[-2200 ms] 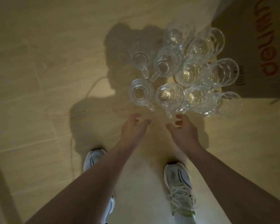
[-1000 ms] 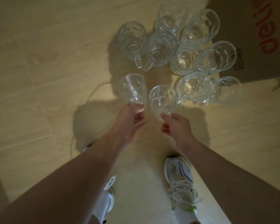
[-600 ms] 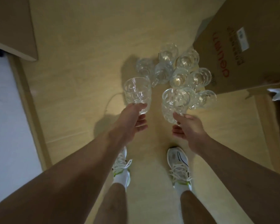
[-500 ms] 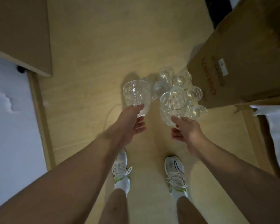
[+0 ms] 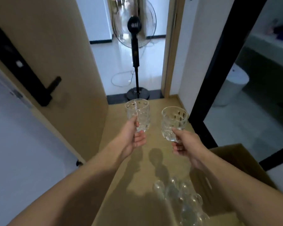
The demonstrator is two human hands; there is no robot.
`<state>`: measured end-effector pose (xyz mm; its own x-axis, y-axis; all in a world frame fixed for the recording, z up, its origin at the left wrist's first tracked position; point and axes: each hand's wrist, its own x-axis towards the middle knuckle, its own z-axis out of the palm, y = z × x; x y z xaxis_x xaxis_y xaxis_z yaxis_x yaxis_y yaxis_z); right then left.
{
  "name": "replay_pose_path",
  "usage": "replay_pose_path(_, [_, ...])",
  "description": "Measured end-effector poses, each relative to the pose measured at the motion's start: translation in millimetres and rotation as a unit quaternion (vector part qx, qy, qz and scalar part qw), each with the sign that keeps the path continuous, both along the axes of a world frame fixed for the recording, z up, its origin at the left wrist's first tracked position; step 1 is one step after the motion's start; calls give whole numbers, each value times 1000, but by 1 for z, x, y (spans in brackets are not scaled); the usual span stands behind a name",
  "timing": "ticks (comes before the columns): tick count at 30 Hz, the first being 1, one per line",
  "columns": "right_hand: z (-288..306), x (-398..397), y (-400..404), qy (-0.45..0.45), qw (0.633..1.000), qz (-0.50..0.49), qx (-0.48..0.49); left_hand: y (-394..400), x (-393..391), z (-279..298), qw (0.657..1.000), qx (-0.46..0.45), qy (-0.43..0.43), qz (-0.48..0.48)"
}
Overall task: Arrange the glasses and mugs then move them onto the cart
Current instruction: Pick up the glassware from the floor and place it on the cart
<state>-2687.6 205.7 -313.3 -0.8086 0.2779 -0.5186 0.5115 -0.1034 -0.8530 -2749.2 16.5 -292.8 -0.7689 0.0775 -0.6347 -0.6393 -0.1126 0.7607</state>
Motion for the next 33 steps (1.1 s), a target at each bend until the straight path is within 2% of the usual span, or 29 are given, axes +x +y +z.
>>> replay_pose_path(4, [119,-39,-26,83,996,22,9,-30,-27,114,997,19,71,31])
replay_pose_path(8, [216,-66,-60,143,989,30,-19,-62,-42,199,988,9,147,55])
replay_pose_path(12, [285,-74,-90,203,976,45,-68,-84,-44,262,979,1,193,71])
replay_pose_path(15, [320,-76,-97,228,969,70,-65,-97,-39,296,973,9,210,89])
replay_pose_path(21, [348,-79,-91,261,954,142,-44,-101,-17,323,956,-9,250,151])
replay_pose_path(28, [343,-80,-76,266,930,253,-8,-91,23,332,933,-27,249,257])
replay_pose_path(33, [335,-68,-86,254,908,332,-26,-94,73,331,909,-66,252,325])
